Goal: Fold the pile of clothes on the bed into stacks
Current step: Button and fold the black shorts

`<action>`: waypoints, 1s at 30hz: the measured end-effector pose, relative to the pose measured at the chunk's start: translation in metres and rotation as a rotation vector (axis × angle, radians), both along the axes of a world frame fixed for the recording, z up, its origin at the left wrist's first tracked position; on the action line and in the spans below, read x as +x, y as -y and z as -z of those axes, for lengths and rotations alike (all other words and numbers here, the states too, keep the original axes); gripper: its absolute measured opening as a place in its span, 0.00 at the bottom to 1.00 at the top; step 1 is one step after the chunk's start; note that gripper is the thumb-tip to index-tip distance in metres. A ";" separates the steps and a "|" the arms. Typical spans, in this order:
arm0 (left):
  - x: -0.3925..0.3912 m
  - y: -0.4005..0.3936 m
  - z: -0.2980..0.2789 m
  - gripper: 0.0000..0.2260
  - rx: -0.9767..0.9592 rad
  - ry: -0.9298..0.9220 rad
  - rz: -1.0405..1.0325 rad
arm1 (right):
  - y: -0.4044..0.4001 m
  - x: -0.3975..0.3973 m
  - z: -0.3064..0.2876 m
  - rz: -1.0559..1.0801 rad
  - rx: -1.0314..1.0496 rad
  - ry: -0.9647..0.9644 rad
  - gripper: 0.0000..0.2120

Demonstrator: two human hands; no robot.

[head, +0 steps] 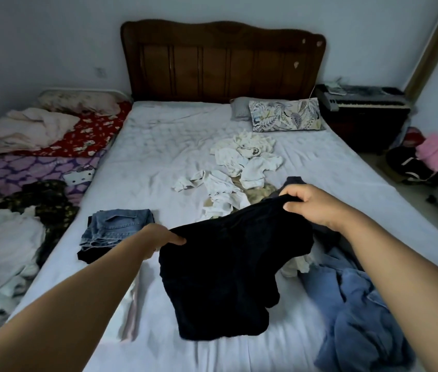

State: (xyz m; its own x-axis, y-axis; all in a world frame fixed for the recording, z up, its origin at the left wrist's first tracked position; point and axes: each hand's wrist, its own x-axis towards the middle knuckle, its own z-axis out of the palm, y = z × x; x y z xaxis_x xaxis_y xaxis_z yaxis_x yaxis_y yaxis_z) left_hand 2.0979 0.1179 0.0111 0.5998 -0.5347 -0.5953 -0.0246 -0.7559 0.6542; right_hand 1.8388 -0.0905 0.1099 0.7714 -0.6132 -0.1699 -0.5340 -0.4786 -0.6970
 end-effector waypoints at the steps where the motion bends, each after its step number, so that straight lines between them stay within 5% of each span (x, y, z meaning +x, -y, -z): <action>1: 0.000 -0.003 -0.005 0.29 0.006 -0.028 0.002 | 0.002 0.001 -0.001 0.003 -0.003 0.003 0.08; 4: 0.005 -0.004 -0.007 0.30 -0.018 -0.035 0.021 | 0.012 0.003 -0.008 -0.003 -0.026 -0.038 0.07; 7: 0.005 0.003 -0.015 0.12 -0.122 -0.003 0.030 | 0.023 0.006 -0.012 -0.073 -0.091 -0.153 0.11; 10: 0.006 0.018 -0.021 0.15 -0.177 -0.020 0.049 | 0.039 0.013 -0.005 -0.113 -0.109 -0.321 0.16; 12: 0.008 0.027 -0.025 0.17 -0.105 0.027 0.111 | 0.053 0.018 0.004 -0.115 -0.148 -0.435 0.17; 15: 0.013 0.042 -0.029 0.24 0.149 0.237 0.308 | 0.066 0.029 0.020 -0.124 -0.200 -0.546 0.05; 17: 0.012 0.060 -0.033 0.19 0.218 0.368 0.430 | 0.077 0.039 0.030 -0.086 -0.272 -0.578 0.05; 21: 0.016 0.095 -0.049 0.13 0.224 0.830 0.489 | 0.102 0.056 0.041 0.069 -0.446 -0.381 0.12; 24: 0.028 0.111 -0.060 0.12 0.019 1.154 0.466 | 0.120 0.066 0.029 0.193 -0.526 -0.166 0.13; 27: 0.040 0.119 -0.065 0.07 -0.316 1.270 0.434 | 0.137 0.070 0.020 0.227 -0.575 -0.030 0.13; 30: 0.043 0.118 -0.054 0.09 -0.413 1.340 0.476 | 0.143 0.066 0.026 0.211 -0.570 -0.009 0.12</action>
